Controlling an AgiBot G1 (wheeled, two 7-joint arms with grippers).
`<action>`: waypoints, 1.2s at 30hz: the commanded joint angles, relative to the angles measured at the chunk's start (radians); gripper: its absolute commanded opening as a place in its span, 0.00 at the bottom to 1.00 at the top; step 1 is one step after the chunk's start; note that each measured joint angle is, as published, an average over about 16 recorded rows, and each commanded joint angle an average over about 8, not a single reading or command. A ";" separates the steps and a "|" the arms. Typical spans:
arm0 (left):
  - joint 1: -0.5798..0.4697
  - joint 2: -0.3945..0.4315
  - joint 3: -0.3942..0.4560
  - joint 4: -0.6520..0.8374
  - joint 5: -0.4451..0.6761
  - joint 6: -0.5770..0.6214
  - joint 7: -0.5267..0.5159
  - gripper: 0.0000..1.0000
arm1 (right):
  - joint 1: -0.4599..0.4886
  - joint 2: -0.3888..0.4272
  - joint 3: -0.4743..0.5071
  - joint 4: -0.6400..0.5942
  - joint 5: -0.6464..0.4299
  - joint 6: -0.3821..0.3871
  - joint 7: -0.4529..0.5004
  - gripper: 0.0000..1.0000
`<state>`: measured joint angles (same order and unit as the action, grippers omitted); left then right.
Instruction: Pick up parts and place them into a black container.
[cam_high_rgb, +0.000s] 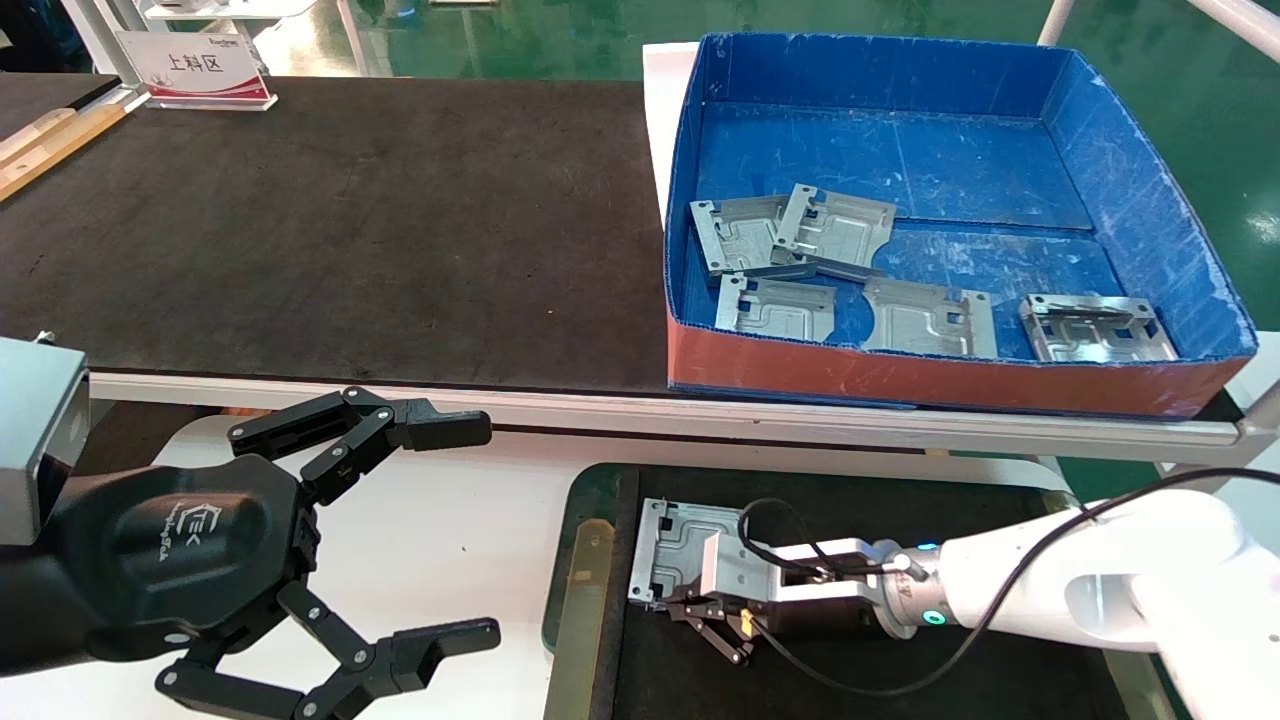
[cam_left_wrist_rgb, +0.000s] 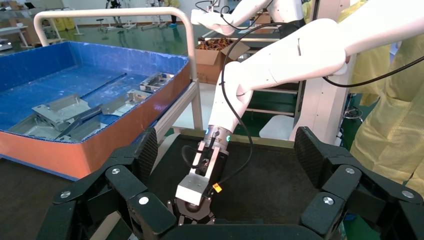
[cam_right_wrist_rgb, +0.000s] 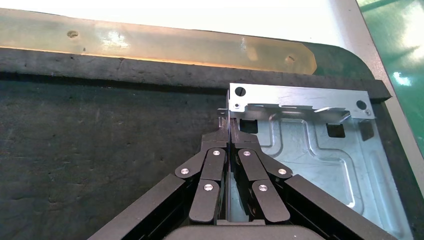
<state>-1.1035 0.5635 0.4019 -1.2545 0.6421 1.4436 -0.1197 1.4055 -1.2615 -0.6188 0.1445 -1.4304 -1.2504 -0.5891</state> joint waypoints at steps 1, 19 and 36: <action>0.000 0.000 0.000 0.000 0.000 0.000 0.000 1.00 | 0.005 -0.003 0.000 -0.011 0.000 -0.002 -0.005 1.00; 0.000 0.000 0.000 0.000 0.000 0.000 0.000 1.00 | 0.064 0.031 0.010 -0.045 0.017 -0.104 -0.051 1.00; 0.000 0.000 0.000 0.000 0.000 0.000 0.000 1.00 | 0.091 0.143 0.050 0.088 0.157 -0.355 -0.030 1.00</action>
<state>-1.1035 0.5635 0.4020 -1.2545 0.6420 1.4436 -0.1197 1.4834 -1.1044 -0.5817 0.2750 -1.2454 -1.5941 -0.5925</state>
